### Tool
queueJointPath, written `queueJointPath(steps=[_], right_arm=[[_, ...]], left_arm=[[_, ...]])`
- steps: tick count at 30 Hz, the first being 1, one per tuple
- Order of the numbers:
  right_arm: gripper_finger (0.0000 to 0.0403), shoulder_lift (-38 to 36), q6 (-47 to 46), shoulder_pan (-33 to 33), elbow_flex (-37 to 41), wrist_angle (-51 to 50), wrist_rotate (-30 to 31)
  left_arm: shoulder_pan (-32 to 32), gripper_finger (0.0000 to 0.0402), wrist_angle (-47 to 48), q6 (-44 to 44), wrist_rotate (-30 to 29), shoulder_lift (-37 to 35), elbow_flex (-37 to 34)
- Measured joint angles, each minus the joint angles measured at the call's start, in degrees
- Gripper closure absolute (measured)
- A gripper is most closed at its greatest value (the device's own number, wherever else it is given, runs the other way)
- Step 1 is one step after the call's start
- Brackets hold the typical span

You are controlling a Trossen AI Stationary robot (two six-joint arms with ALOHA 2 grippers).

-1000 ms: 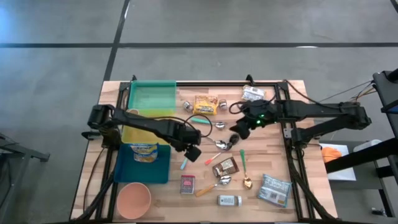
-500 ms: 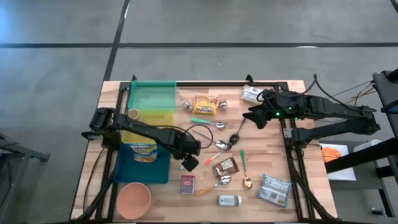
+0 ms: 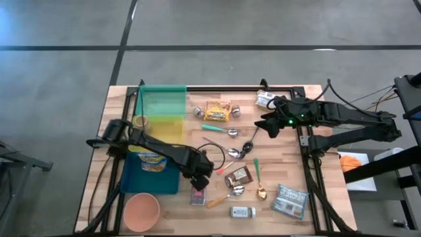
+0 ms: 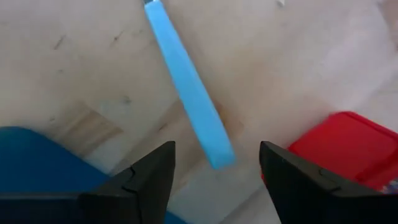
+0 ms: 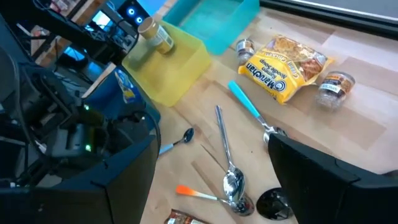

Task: Pick & Place Food Item
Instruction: Put the blue spoon into the green bin

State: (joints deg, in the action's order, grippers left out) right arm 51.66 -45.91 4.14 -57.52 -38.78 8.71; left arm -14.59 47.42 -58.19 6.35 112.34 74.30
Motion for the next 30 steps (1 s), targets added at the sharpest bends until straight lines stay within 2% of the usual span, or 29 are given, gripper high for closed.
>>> queueJointPath(steps=[13,20,25,27,30], right_arm=[[0.0099,-0.3,-0.2,0.0,0.0,0.1,-1.4],[0.0099,-0.3,0.0,0.0,0.0,0.1,-1.4],[0.0099,-0.3,0.3,0.0,0.0,0.1,-1.4],[0.0099,-0.3,0.5,0.0,0.0,0.1,-1.4],[0.0099,-0.3,0.5,0.0,0.0,0.1,-1.2]], left_arm=[[0.0,0.0279,-3.4,2.7,-2.0,2.0,0.1],[0.1,0.0357,-3.3,2.9,-1.4,2.0,0.1],[0.1,0.0360,-3.0,2.9,-1.2,1.7,0.1],[0.2,0.0386,-3.4,3.2,-1.8,0.6,0.3],[0.5,0.0401,-2.7,4.1,-2.7,-0.2,0.0]])
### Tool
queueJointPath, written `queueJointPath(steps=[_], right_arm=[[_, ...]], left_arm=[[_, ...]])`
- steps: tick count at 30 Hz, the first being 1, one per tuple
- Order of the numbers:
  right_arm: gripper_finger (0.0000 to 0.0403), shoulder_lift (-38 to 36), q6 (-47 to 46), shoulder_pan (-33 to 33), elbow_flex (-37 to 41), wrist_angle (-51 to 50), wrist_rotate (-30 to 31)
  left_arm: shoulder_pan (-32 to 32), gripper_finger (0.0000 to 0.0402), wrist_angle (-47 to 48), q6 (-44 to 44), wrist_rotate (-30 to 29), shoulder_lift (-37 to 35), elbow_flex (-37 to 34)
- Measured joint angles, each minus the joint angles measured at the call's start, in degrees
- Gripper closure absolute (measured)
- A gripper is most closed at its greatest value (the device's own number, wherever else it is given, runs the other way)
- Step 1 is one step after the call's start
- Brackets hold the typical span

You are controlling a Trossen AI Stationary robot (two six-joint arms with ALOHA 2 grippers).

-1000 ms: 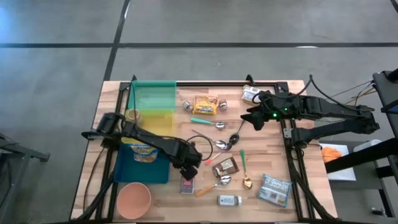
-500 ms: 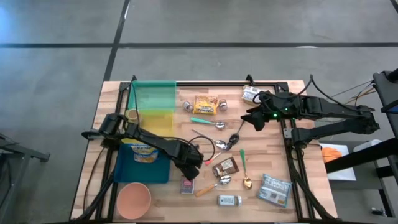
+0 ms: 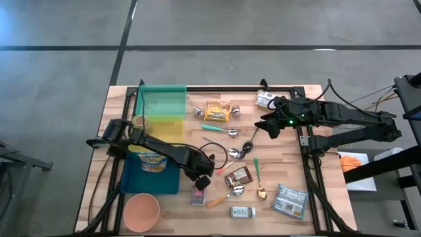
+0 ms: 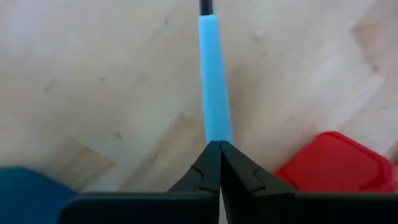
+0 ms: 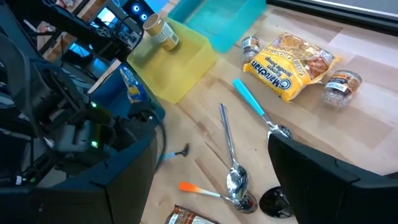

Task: Pick & Place Food Item
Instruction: Put the blue spoon into the green bin

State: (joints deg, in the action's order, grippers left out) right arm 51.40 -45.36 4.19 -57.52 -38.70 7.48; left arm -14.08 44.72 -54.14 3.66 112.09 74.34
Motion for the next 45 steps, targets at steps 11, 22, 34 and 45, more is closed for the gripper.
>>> queueJointPath(steps=[11,22,34,45], right_arm=[[0.0099,0.0,0.4,0.0,0.0,0.0,0.0],[0.0099,0.0,1.2,0.0,0.0,0.0,0.0],[0.0099,0.0,1.8,0.0,0.0,0.0,-0.1],[0.0099,0.0,1.9,0.0,0.0,0.2,-0.6]], left_arm=[[2.3,0.0396,-0.8,1.9,1.9,-1.7,0.0],[4.1,0.0265,-8.2,-10.6,3.5,-1.7,0.0],[8.5,0.0210,-8.9,-16.9,0.4,-1.0,0.0],[9.6,0.0210,-11.1,-18.6,2.2,2.5,0.0]])
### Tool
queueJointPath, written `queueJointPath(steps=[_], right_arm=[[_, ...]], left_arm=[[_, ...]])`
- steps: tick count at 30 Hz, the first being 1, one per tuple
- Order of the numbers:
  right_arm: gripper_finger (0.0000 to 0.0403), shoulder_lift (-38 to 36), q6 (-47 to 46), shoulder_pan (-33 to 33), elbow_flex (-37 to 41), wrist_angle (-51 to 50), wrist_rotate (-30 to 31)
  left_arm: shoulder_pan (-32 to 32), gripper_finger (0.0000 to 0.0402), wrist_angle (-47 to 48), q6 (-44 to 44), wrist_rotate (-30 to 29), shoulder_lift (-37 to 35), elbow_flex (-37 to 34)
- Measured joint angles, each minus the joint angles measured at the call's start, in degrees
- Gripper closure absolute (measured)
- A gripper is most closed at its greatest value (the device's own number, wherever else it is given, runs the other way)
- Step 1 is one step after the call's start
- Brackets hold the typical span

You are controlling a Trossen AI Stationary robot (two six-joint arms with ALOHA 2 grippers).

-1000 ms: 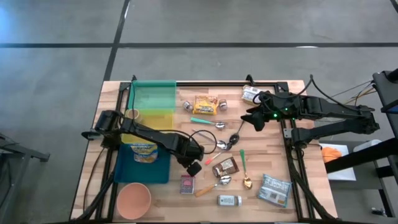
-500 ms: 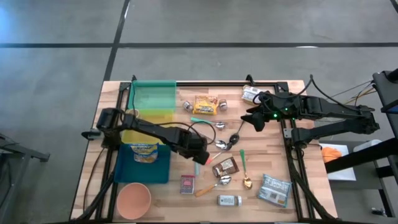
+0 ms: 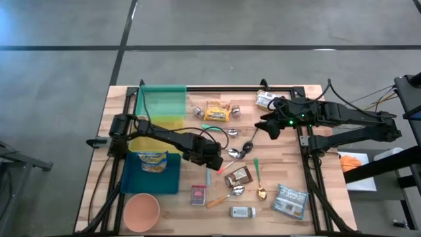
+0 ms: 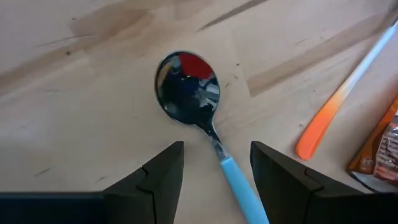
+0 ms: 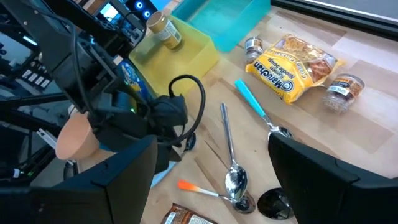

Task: Pick & Place Food Item
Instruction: Put the blue spoon into the green bin

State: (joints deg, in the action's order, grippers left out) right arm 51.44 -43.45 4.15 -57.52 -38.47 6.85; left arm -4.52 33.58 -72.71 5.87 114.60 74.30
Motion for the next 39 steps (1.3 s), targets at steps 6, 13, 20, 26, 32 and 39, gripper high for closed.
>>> queueJointPath(steps=[6,13,20,26,32,39], right_arm=[[0.0099,0.0,0.6,0.0,0.0,0.0,-0.5],[0.0099,0.0,2.1,0.0,0.0,0.0,-0.9],[0.0099,0.0,2.2,0.0,0.0,-0.1,-1.3],[0.0099,0.0,2.0,0.0,0.0,-0.1,-1.3],[0.0099,0.0,1.8,0.0,0.0,-0.1,-1.3],[0.0099,0.0,1.9,0.0,0.0,-0.1,-1.3]], left_arm=[[0.0,0.0210,-0.3,0.3,-0.7,0.0,0.0],[0.0,0.0235,1.9,0.9,-0.9,0.0,-0.4],[0.1,0.0260,2.2,1.8,-1.8,0.0,-0.3],[0.0,0.0261,-3.4,2.0,-2.1,0.0,-0.3],[-0.7,0.0261,-2.2,2.8,-2.0,0.0,-0.5],[-0.7,0.0261,-2.0,5.1,-2.1,0.1,-0.5]])
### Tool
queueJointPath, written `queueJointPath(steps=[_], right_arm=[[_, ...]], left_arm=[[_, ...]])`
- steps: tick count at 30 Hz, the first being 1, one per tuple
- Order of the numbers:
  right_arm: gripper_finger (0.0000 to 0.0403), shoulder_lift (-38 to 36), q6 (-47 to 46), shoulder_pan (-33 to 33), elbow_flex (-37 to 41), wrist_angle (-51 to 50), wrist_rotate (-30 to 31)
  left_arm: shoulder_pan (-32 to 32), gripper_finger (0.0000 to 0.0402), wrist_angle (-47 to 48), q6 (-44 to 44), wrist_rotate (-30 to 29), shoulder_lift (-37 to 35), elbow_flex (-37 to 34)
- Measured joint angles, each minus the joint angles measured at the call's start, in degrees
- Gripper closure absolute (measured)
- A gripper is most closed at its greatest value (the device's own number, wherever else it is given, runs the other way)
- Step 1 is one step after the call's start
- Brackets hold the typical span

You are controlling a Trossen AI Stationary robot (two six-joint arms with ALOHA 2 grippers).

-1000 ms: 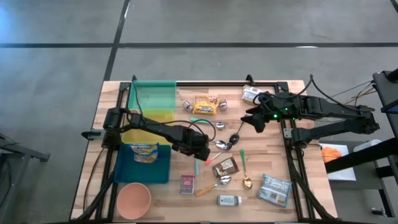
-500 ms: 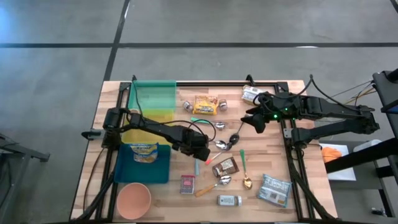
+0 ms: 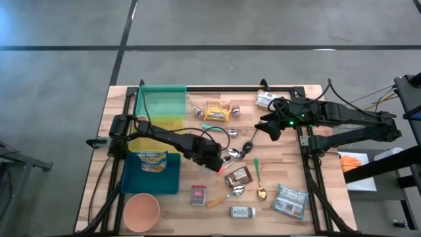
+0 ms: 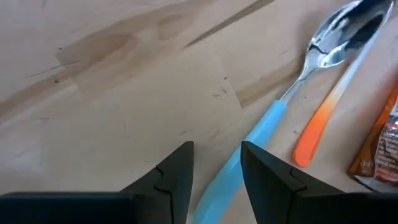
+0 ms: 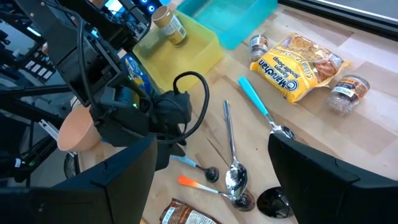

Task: Pick & Place Food Item
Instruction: Put the blue spoon into the green bin

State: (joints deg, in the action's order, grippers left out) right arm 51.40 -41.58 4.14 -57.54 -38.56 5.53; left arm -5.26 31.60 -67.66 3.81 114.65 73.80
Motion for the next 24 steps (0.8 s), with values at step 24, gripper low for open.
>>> queueJointPath(steps=[24], right_arm=[[0.0099,0.0,0.2,0.0,0.0,-0.2,0.0]], left_arm=[[-3.4,0.0262,0.0,16.3,4.0,-0.1,0.5]])
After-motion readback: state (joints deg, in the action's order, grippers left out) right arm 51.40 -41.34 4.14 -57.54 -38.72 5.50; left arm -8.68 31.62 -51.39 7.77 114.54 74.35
